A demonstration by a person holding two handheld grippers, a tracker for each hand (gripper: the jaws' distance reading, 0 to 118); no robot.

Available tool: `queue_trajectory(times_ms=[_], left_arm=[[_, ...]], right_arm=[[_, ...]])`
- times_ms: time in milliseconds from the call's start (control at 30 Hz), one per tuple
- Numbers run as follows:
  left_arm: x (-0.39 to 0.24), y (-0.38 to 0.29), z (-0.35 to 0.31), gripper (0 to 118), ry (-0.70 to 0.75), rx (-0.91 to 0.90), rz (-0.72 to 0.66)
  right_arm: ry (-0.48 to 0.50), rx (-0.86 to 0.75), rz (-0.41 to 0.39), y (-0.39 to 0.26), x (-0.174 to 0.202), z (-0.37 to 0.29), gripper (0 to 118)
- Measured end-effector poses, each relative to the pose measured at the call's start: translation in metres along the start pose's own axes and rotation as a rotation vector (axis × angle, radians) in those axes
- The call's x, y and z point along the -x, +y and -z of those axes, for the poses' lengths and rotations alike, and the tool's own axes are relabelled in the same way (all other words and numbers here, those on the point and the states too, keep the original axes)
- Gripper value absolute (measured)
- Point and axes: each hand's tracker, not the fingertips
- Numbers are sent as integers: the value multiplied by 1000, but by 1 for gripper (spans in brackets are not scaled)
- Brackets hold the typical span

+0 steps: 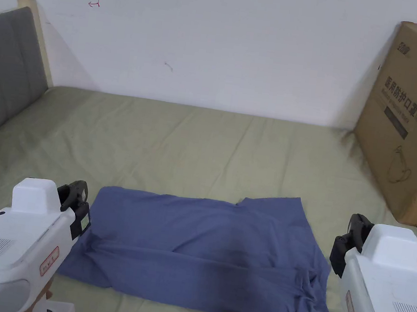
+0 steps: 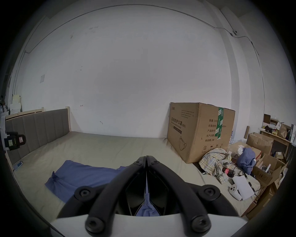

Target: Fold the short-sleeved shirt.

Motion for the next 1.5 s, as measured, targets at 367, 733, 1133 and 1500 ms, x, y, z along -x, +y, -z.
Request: queue_trajectory(times_ms=[367, 733, 1133, 1500], left_arm=[[50, -39, 107, 0, 32, 420, -34], [90, -129, 180, 95, 178, 769, -91], [72, -160, 189, 5, 102, 818, -7], [76, -120, 168, 3, 63, 712, -12]], right_arm=[[11, 49, 11, -8, -1, 34, 0], [17, 177, 10, -43, -1, 77, 0], [-8, 342, 16, -87, -11, 105, 1], [-25, 806, 76, -204, -44, 157, 98]])
